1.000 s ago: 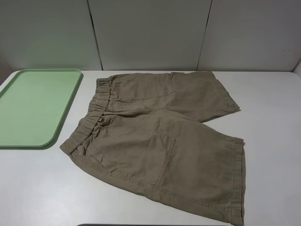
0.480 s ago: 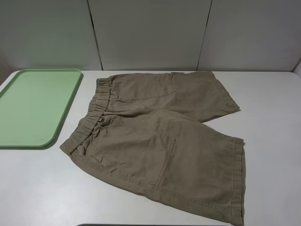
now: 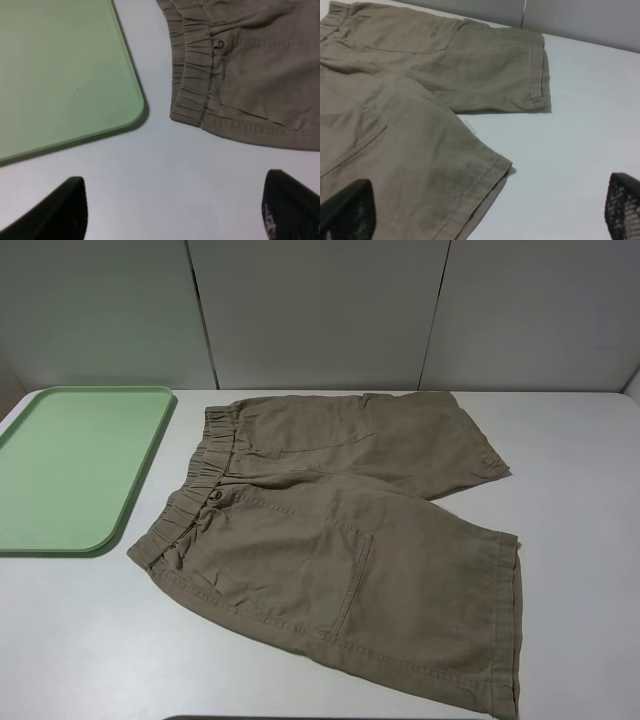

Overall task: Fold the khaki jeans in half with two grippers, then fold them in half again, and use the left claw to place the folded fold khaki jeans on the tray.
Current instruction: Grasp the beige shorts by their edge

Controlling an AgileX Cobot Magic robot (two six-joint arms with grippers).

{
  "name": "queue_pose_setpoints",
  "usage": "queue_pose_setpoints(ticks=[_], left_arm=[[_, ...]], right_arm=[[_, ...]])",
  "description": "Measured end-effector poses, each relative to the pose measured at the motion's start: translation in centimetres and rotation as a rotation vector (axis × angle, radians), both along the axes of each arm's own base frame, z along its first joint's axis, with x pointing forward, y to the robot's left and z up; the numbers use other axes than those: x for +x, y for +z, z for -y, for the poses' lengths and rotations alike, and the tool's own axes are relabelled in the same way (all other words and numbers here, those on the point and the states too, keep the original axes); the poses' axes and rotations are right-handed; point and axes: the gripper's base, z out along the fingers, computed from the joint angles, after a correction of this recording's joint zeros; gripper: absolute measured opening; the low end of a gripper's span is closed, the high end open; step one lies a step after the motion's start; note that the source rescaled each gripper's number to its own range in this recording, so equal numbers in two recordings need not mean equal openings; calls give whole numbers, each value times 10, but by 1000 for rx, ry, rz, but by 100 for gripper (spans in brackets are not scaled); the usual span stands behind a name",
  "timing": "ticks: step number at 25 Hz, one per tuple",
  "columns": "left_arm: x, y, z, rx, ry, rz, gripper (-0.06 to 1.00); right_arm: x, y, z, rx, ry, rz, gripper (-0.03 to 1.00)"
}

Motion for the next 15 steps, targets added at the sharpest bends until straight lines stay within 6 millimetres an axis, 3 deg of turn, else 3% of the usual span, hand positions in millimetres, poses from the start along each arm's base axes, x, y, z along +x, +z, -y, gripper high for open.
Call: queue_pose_setpoints(ticks=[15], left_arm=[[0,0,0,0,0,0,71]], right_arm=[[0,0,0,0,0,0,100]])
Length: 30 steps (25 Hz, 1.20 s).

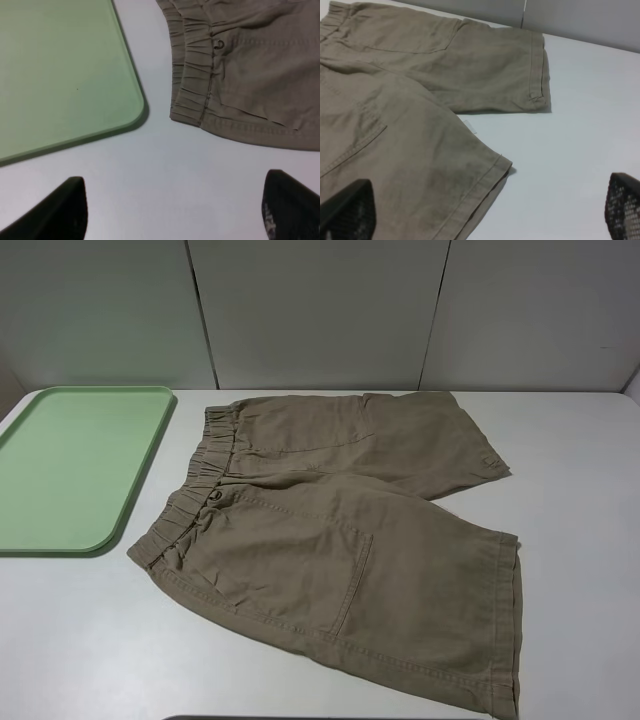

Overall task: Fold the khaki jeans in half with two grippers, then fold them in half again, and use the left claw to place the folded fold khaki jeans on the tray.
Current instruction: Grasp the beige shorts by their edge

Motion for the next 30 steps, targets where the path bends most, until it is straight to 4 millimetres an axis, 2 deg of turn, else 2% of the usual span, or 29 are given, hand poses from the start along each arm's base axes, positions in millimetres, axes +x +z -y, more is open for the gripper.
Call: queue_pose_setpoints(ticks=[26,30], left_arm=[[0,0,0,0,0,1,71],[1,10,0,-15,-7,75,71]], right_arm=[[0,0,0,-6,3,3,100],[0,0,0,-21,13,6,100]])
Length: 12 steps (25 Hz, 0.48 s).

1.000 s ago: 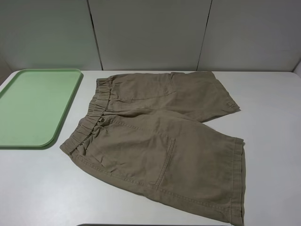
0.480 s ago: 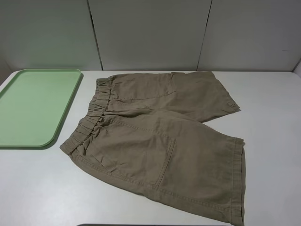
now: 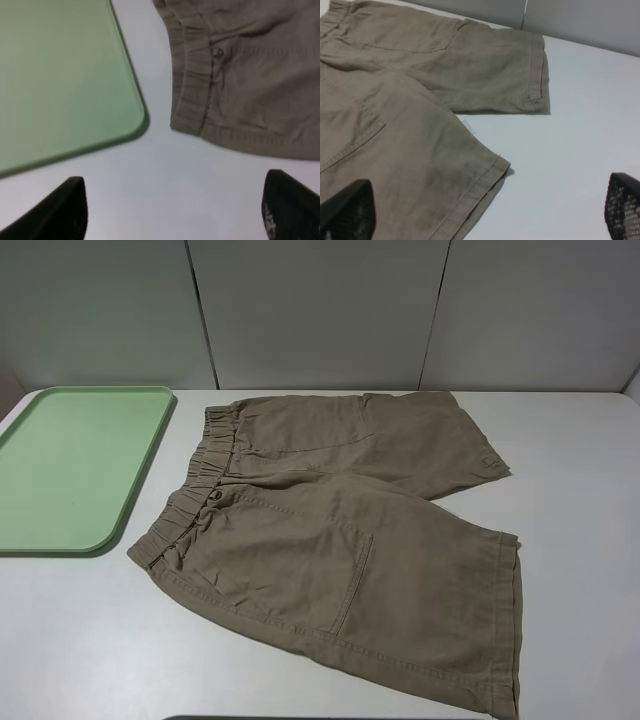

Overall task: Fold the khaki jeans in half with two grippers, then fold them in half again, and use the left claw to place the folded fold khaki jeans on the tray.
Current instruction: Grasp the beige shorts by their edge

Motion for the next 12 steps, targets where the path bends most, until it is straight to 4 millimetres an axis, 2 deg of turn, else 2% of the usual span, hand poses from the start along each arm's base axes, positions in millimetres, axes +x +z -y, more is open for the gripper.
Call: queue_pose_setpoints(ticks=[5,8,12], left_arm=[[-4,17,1,-44,-17,87,71],[-5,18,2,-55,-37,97,71],[-4,20,6,-22,-99,111,71]], right_arm=[[-1,5,0,2,4,24,100],[-2,25,0,16,10,67,100],[17,54,-7,-61,38,24,100]])
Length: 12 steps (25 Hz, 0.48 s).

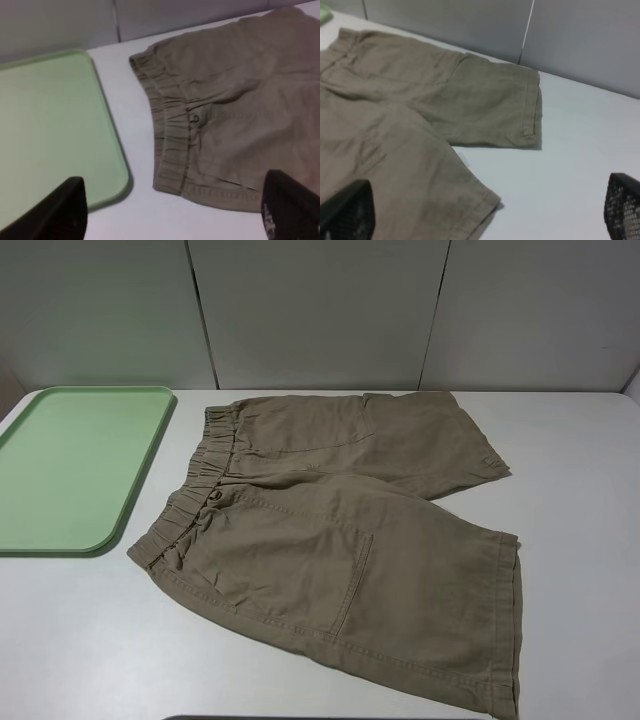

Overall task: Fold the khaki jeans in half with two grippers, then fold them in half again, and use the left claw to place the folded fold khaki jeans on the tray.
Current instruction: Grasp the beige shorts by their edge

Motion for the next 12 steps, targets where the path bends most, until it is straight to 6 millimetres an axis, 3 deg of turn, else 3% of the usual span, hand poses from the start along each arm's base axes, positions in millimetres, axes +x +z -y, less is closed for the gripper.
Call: queue_pose_setpoints(ticks=[6,12], left_arm=[[33,-2,20,158,-159,-187,71],[83,-9,40,334,-313,-434,71]], right_arm=[[44,19,-17,-151,69,-121,100],[86,3,-33,-282,155,-288,100]])
